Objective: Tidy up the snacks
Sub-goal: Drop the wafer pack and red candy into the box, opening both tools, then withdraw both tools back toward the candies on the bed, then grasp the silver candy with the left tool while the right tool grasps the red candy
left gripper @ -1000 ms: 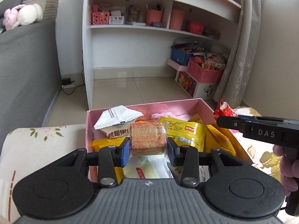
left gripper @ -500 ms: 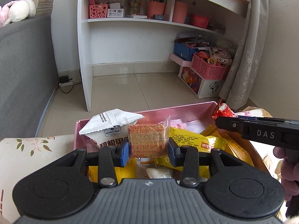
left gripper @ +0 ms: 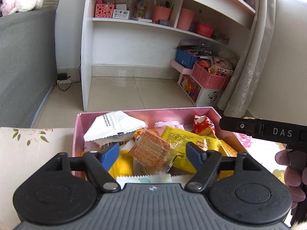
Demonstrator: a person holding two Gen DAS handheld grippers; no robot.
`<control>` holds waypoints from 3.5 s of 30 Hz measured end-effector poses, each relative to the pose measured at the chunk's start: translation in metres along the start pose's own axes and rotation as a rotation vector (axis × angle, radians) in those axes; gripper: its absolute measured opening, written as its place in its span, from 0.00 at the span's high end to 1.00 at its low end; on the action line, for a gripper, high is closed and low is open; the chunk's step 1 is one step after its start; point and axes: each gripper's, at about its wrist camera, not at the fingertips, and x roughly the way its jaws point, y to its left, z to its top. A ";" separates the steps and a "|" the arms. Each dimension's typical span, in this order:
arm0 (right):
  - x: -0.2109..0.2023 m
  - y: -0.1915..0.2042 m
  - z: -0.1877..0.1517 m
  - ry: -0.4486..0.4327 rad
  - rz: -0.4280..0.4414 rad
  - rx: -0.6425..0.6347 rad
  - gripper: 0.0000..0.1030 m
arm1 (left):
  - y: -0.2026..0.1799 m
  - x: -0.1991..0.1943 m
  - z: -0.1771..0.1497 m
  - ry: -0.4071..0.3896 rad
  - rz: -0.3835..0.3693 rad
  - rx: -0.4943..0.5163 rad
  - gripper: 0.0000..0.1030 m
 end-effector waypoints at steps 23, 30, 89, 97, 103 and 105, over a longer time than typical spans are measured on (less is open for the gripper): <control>-0.103 0.036 -0.036 0.033 0.000 -0.051 0.09 | -0.014 -0.086 -0.034 0.021 0.020 0.012 0.00; -0.121 0.047 -0.057 0.042 -0.015 -0.104 0.06 | -0.022 -0.103 -0.057 0.035 0.041 0.034 0.00; -0.076 0.037 -0.118 0.265 0.103 -0.178 0.06 | -0.031 -0.072 -0.114 0.119 0.074 0.250 0.68; -0.067 0.054 -0.120 0.231 0.078 -0.196 0.09 | -0.016 -0.072 -0.113 0.130 0.073 0.188 0.66; -0.062 0.053 -0.113 0.208 0.047 -0.156 0.25 | -0.022 -0.069 -0.113 0.137 0.057 0.201 0.57; -0.060 0.053 -0.113 0.212 0.037 -0.152 0.34 | -0.023 -0.067 -0.113 0.137 0.056 0.205 0.57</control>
